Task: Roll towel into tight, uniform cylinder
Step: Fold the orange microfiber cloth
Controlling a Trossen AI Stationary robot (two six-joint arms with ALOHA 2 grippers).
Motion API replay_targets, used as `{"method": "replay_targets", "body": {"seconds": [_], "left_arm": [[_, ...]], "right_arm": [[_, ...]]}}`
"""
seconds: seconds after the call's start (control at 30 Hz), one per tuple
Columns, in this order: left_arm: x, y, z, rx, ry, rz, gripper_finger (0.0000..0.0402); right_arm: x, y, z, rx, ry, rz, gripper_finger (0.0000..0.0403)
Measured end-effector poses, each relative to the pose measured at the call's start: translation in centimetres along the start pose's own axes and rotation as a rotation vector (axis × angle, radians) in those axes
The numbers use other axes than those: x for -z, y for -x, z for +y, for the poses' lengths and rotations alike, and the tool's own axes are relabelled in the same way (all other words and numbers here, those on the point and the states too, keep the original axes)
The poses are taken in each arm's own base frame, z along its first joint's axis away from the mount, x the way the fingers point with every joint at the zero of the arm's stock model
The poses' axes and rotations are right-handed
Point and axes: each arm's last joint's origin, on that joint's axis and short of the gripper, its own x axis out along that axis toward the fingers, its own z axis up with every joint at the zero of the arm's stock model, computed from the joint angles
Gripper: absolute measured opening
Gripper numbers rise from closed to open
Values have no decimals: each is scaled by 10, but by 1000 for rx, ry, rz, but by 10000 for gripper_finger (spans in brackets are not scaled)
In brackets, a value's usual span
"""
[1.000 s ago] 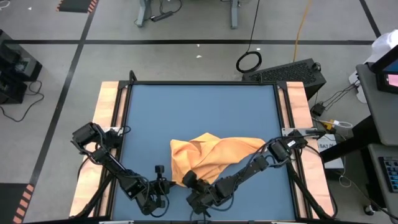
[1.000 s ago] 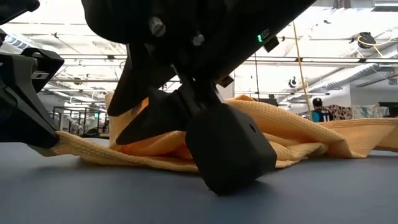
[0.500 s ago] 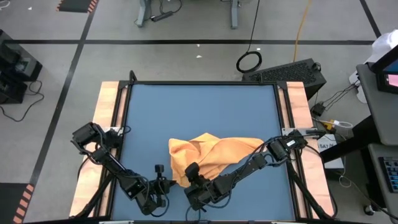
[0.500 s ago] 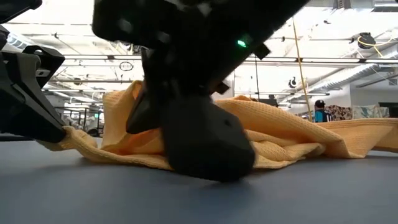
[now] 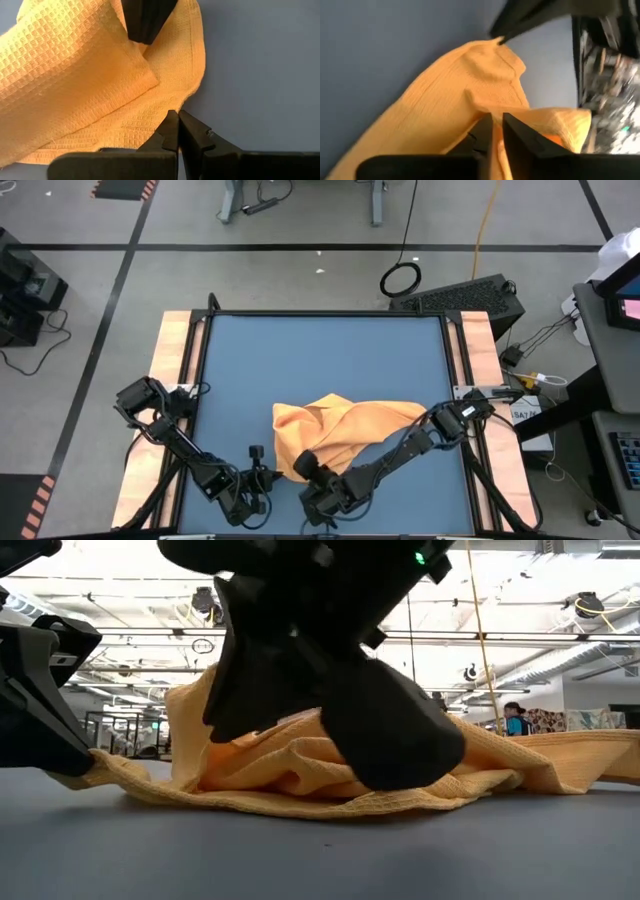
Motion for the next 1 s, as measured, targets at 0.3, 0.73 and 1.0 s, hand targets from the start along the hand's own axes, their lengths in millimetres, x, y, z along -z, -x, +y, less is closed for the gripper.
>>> {"method": "replay_targets", "body": {"seconds": [0.3,0.73,1.0], "left_arm": [[0,-1,1,-4,-1,2,6],[0,-1,1,-11,-3,0,6],[0,1,1,-48,-18,-28,6]], "right_arm": [[5,-9,-5,50,217,58,158],[7,-42,-4,81,283,61,72],[-10,-32,-15,95,114,-40,9]]}}
